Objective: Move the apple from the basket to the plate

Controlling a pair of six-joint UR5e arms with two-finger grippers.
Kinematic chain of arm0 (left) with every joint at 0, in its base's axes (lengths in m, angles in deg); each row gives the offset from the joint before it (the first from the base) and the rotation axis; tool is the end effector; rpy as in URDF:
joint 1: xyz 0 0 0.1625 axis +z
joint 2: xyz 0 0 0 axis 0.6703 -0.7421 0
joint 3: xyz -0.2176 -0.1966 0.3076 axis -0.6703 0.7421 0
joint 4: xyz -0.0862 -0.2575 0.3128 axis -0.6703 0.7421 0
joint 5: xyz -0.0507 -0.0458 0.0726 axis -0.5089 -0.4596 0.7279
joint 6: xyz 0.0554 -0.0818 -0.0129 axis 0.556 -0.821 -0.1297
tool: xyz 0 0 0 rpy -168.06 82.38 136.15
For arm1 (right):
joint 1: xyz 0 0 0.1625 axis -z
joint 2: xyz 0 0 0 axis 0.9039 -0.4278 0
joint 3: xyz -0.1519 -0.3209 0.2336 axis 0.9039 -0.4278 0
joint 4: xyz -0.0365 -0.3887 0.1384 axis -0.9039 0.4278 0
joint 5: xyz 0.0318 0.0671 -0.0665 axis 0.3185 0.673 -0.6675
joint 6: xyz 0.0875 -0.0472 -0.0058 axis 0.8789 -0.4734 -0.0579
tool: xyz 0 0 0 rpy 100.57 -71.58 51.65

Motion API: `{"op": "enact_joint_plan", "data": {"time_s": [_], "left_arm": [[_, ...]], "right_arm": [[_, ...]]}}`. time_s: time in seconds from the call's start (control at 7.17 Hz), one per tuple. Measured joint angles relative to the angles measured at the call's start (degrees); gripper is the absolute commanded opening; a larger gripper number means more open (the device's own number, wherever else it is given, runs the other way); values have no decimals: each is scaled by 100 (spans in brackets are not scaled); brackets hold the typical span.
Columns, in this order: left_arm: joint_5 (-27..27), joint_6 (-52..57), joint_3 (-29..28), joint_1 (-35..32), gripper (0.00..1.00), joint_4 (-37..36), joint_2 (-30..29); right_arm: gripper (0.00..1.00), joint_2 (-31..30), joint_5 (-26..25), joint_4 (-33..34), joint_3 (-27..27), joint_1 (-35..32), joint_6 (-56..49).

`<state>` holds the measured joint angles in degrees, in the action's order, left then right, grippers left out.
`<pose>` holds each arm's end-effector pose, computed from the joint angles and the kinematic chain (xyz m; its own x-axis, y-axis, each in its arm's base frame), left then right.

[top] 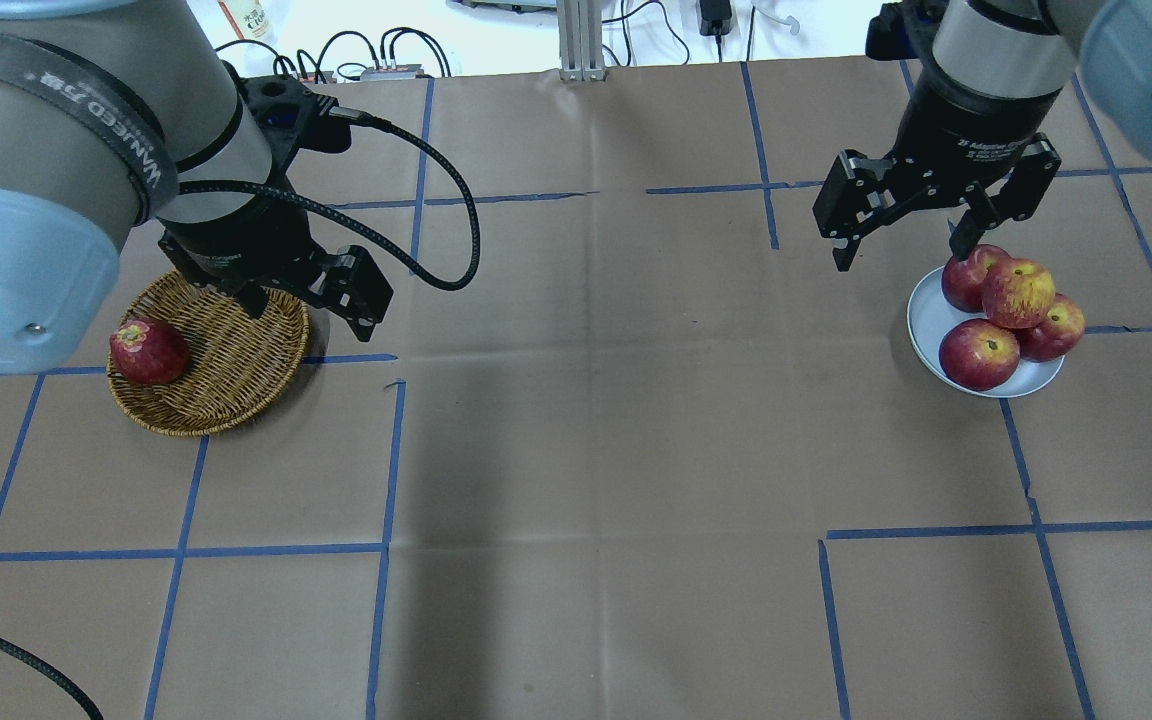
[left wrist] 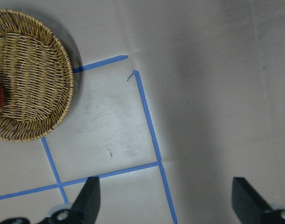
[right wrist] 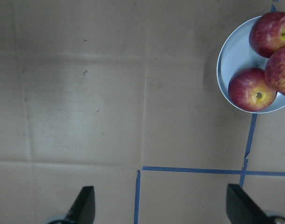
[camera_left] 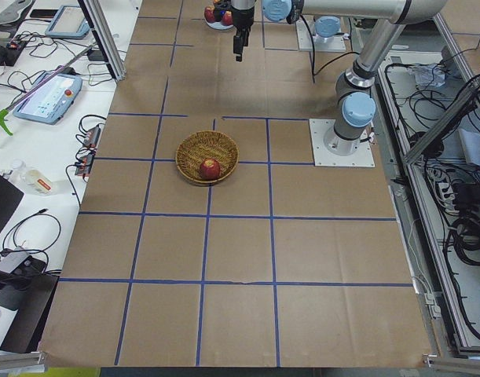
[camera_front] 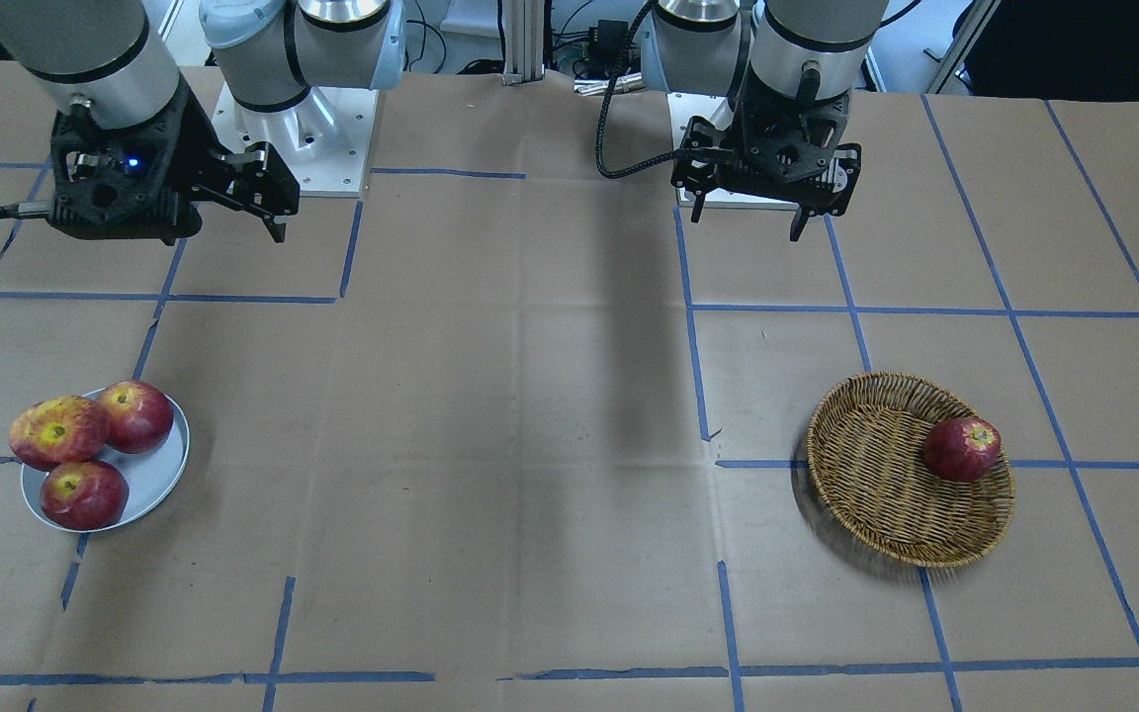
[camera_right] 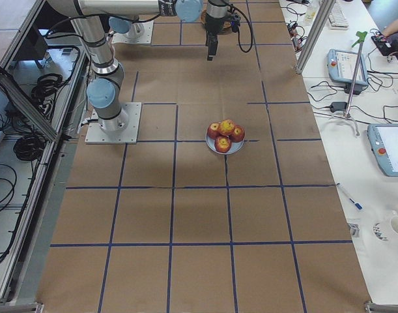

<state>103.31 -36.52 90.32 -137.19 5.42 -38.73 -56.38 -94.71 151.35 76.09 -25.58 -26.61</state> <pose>-0.1689 -0.4400 0.4710 -0.9684 0.2464 -0.0381 0.2455 0.9690 0.0270 0.1351 -0.4814 0.4838 -0.9986 -0.0530 -0.0012 -0.0528 0.9922 0.1130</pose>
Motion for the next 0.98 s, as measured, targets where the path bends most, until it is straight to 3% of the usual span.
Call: {"op": "enact_joint_plan", "data": {"time_s": [0.98], "left_arm": [[-12, -3, 26, 1, 99, 0, 4]], "right_arm": [[100, -200, 8, -15, 158, -107, 59]]}}
